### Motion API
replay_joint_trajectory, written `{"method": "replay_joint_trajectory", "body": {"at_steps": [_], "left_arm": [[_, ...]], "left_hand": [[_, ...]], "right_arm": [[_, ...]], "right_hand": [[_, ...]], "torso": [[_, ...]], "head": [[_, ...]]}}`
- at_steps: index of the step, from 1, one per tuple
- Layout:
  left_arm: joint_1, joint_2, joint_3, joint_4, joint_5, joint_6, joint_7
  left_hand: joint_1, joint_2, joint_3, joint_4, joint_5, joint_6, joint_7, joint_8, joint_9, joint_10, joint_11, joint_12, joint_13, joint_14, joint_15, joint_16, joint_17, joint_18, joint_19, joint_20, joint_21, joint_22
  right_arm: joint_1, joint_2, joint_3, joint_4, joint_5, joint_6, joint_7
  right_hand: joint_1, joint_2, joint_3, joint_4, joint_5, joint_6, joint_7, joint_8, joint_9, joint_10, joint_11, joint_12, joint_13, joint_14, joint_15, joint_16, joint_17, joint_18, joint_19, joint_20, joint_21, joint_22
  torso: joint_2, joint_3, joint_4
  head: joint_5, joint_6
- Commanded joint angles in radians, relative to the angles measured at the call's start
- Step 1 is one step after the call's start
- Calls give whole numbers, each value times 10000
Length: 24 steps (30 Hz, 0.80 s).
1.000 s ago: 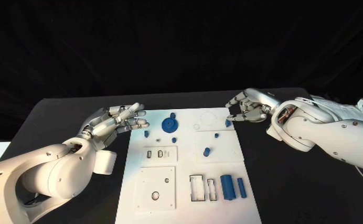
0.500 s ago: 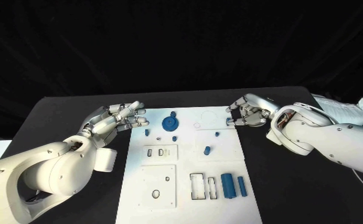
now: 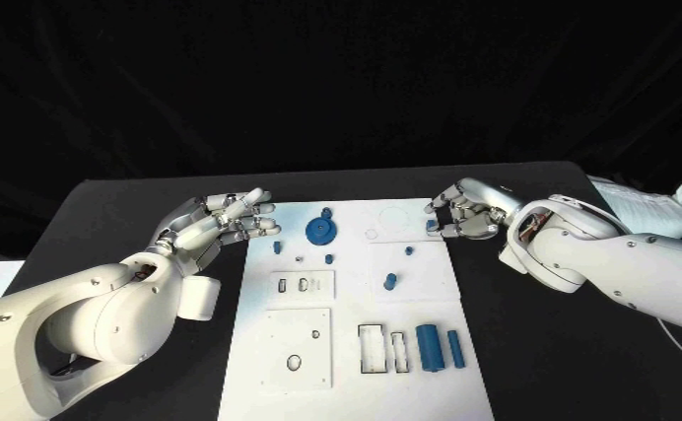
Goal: Assemble the parts on the task board
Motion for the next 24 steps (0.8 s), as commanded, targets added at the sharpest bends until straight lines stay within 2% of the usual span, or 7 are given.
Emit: {"method": "replay_joint_trajectory", "body": {"at_steps": [1, 4, 22, 24], "left_arm": [[8, 12, 6, 6, 25, 187, 71], [8, 10, 6, 3, 25, 188, 70], [7, 12, 6, -5, 25, 183, 65], [7, 10, 6, -6, 25, 181, 64]], "left_hand": [[-16, 85, -21, -63, -45, 37, 15, -29, 4, -11, -5, -59, 5, 36, 22, -16, 11, 37, 56, 35, -56, -17], [-16, 85, -21, -63, -45, 37, 15, -29, 4, -11, -5, -59, 5, 36, 22, -16, 11, 37, 56, 35, -56, -17], [-12, 90, -21, -69, -44, 42, 12, -30, 6, -6, -7, -60, 6, 38, 21, -15, 17, 38, 59, 34, -56, -19], [-12, 90, -21, -69, -44, 42, 12, -30, 6, -6, -7, -60, 6, 38, 21, -15, 17, 38, 59, 34, -56, -19]], "right_arm": [[-41, 30, -1, -36, -230, 155, 48], [-81, 51, -1, -71, -252, 179, 68], [-173, 152, 2, -177, -194, 329, 67], [-180, 166, 2, -189, -191, 324, 71]], "right_hand": [[79, 64, 18, -46, -6, 142, -10, 69, 20, 35, -57, -48, -15, 942, -65, 52, 2201, -82, 154, -30, 50, 586], [154, 146, 75, -67, -85, 294, -42, 109, 33, 51, -86, -34, -5, 948, -89, 68, 2225, -87, 165, -50, 62, 610], [342, 360, 290, -136, -199, 745, -166, 203, 54, 109, -191, -13, 16, 960, -176, 101, 2276, -100, 195, -127, 96, 673], [424, 477, 405, -173, -449, 888, -213, 232, 61, 133, -232, -2, 27, 965, -212, 116, 2298, -102, 203, -160, 103, 688]], "torso": [[1, 10, -4], [-5, -1, -9], [-3, -1, 0], [-7, -1, 1]], "head": [[4, -10], [7, -29], [12, -66], [11, -65]]}}
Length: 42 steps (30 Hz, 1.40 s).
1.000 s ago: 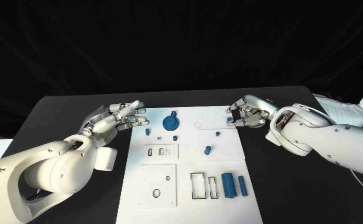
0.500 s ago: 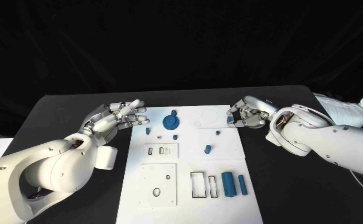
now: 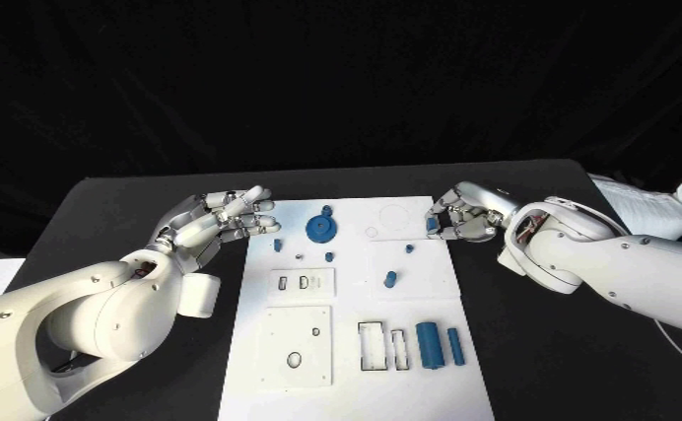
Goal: Assemble the parts on the task board
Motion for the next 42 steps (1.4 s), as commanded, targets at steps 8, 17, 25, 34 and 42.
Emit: {"method": "replay_joint_trajectory", "body": {"at_steps": [8, 17, 25, 34, 42], "left_arm": [[7, 5, 6, 17, 24, 181, 64], [7, 3, 5, 4, 24, 177, 61], [7, 17, 5, -67, 24, 183, 63], [7, 35, 4, -275, 24, 189, 87], [7, 37, 3, -379, 25, 197, 101]], "left_hand": [[-12, 90, 8, -40, -44, 42, 12, -30, 6, -6, -7, -60, 6, 38, 21, -15, 9, 37, 59, 34, -56, -12], [-7, 95, 9, -45, -43, 45, 11, -32, 6, -3, -8, -61, 6, 39, 19, -16, 14, 38, 61, 33, -57, -13], [0, 102, 11, -52, -41, 49, 10, -35, 7, 0, -10, -63, 7, 40, 18, -16, 21, 38, 64, 32, -57, -14], [7, 108, 13, -58, -40, 52, 7, -37, 7, 2, -12, -64, 8, 40, 17, -16, 26, 38, 66, 31, -58, -16], [7, 108, 13, -58, -40, 52, 7, -37, 7, 2, -12, -64, 8, 40, 17, -16, 26, 38, 66, 31, -58, -16]], "right_arm": [[-32, 82, 7, -56, -107, -176, 62], [9, 242, 120, 137, -83, -686, -129], [231, 542, 167, 1245, -30, -842, -1045], [234, 1758, 89, 1933, -1123, -726, -2022], [-169, 2921, -88, 1897, -2196, -205, -2753]], "right_hand": [[501, 795, 793, -244, -1072, 744, -289, 293, 93, 169, -363, 85, 54, 998, -256, 152, 2410, -120, 243, -219, 110, 777], [526, 867, 1094, -382, -1104, 880, -364, 373, 150, 290, -429, 205, 135, 1029, -322, 248, 2546, -137, 281, -295, 150, 853], [69, 600, 1105, -286, -854, 896, -382, 375, 183, 332, -443, 152, 139, 1029, -338, 247, 2545, -134, 276, -325, 139, 836], [33, 603, 1130, -281, -910, 885, -382, 366, 184, 317, -444, 81, 103, 1027, -341, 241, 2537, -133, 273, -327, 134, 830], [15, 567, 1164, -309, -983, 846, -369, 339, 179, 287, -439, -23, 52, 1018, -340, 215, 2502, -120, 248, -329, 102, 773]], "torso": [[-4, 1, 5], [-13, -10, 32], [-38, -25, 4], [-108, -95, 124], [-144, -144, 202]], "head": [[12, -53], [46, -132], [179, -138], [305, -263], [514, -421]]}}
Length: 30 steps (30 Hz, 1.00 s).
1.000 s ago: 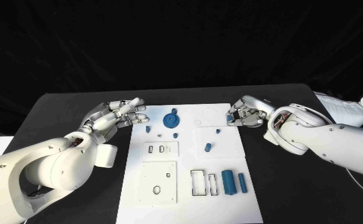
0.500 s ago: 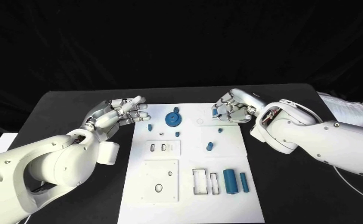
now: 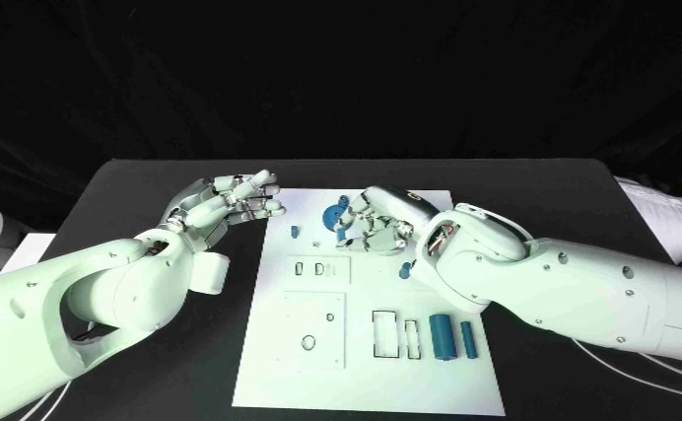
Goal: Assemble the parts on the task board
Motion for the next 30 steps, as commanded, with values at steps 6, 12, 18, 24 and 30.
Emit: {"method": "replay_joint_trajectory", "body": {"at_steps": [6, 12, 18, 24, 30], "left_arm": [[8, -3, 4, -17, 25, 191, 101], [9, -4, 4, -9, 29, 198, 99], [9, -5, 4, -6, 30, 204, 97], [9, -4, 4, 0, 31, 204, 94], [9, 8, 4, 10, 31, 213, 91]], "left_hand": [[7, 108, 13, -59, -40, 52, 7, -37, 7, 2, -12, -64, 8, 40, 16, -16, 16, 39, 66, 31, -58, -9], [7, 108, 13, -59, -40, 52, 7, -37, 7, 2, -12, -64, 8, 40, 16, -16, 16, 39, 66, 31, -58, -9], [7, 108, 13, -59, -40, 52, 7, -37, 7, 2, -12, -64, 8, 40, 16, -16, 16, 39, 66, 31, -58, -9], [7, 108, 13, -59, -40, 52, 7, -37, 7, 2, -12, -64, 8, 40, 16, -16, 16, 39, 66, 31, -58, -9], [7, 108, 13, -59, -40, 52, 7, -37, 7, 2, -12, -64, 8, 40, 16, -16, 16, 39, 66, 31, -58, -9]], "right_arm": [[-328, 607, -111, -138, -1305, 708, -1000], [-418, 766, -145, -156, -1583, 1004, -1166], [-445, 804, -157, -166, -1722, 1243, -1292], [-452, 867, -166, -223, -1803, 1481, -1406], [-454, 942, -179, -370, -1929, 1619, -1535]], "right_hand": [[144, 232, 55, -18, -105, 191, -166, 87, 174, 275, -283, -128, -77, 1026, -74, -2, 2492, -116, 218, -60, -16, 746], [119, 223, 56, -12, -114, 187, -162, 82, 174, 274, -278, -127, -73, 1024, -71, -8, 2484, -113, 211, -59, -26, 729], [94, 215, 57, -3, -118, 183, -158, 78, 173, 270, -275, -139, -77, 1022, -68, -11, 2479, -115, 215, -57, -21, 739], [16, 176, 52, 19, -129, 170, -147, 64, 172, 260, -265, -172, -87, 1018, -60, -24, 2462, -110, 204, -51, -36, 715], [-24, 158, 51, 31, -137, 163, -142, 55, 170, 250, -261, -201, -100, 1015, -56, -35, 2447, -106, 196, -48, -47, 698]], "torso": [[-16, -25, 11], [-7, -9, 0], [-6, -2, 11], [-4, 2, -3], [-6, -1, 9]], "head": [[214, -125], [233, -72], [231, -96], [241, -124], [237, -152]]}}
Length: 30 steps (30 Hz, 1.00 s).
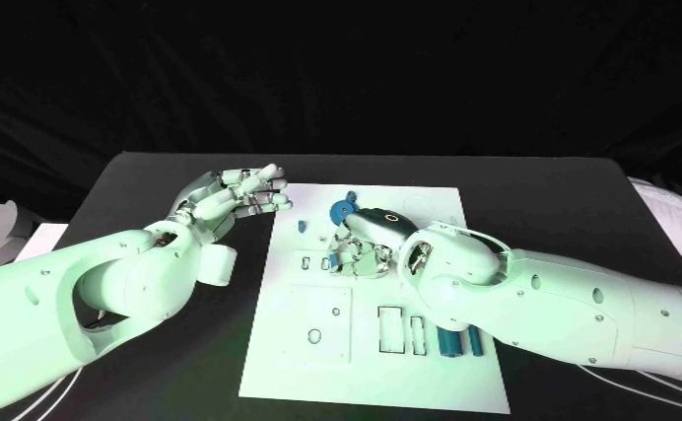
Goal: Assemble the parts on the task board
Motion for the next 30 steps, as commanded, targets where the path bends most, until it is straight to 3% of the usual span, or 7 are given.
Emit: {"method": "replay_joint_trajectory", "body": {"at_steps": [1, 10, 21, 30], "left_arm": [[9, 20, 6, 29, 27, 205, 87], [9, 25, 5, 25, 27, 211, 82], [9, 30, 5, 16, 27, 214, 74], [8, 41, 4, 5, 27, 213, 74]], "left_hand": [[7, 108, 13, -59, -40, 52, 7, -37, 7, 2, -12, -64, 8, 40, 17, -16, 9, 39, 66, 30, -58, -11], [7, 108, 13, -59, -40, 52, 7, -37, 7, 2, -12, -64, 8, 40, 17, -16, 9, 39, 66, 30, -58, -11], [7, 108, 13, -59, -40, 52, 7, -37, 7, 2, -12, -64, 8, 40, 17, -16, 9, 39, 66, 30, -58, -11], [7, 108, 13, -59, -40, 52, 7, -37, 7, 2, -12, -64, 8, 40, 17, -16, 9, 39, 66, 30, -58, -11]], "right_arm": [[-32, 20, -35, -103, -337, 475, -298], [-34, 104, -50, -154, -451, 593, -365], [-36, 89, -57, -131, -731, 882, -603], [-36, 76, -59, -80, -826, 1024, -650]], "right_hand": [[-29, 130, 40, 22, -13, 199, -97, 46, 169, 242, -257, -50, -118, 1010, -59, -40, 2435, -105, 194, -48, -44, 695], [-145, 35, 36, 50, -24, 118, -58, -16, 150, 209, -229, -110, -131, 999, -39, -75, 2389, -93, 167, -32, -81, 637], [-511, -480, -86, 198, 54, -376, 181, -354, 23, -18, -42, -594, -353, 976, 109, -147, 2298, -64, 98, 85, -182, 486], [-604, -673, -107, 249, 101, -491, 239, -430, -5, -97, 10, -769, -439, 973, 158, -157, 2286, -55, 82, 136, -210, 449]], "torso": [[3, 1, 10], [-3, 6, 7], [-2, 4, 11], [-5, 3, 10]], "head": [[-2, -33], [-3, -29], [-1, -58], [0, -75]]}}
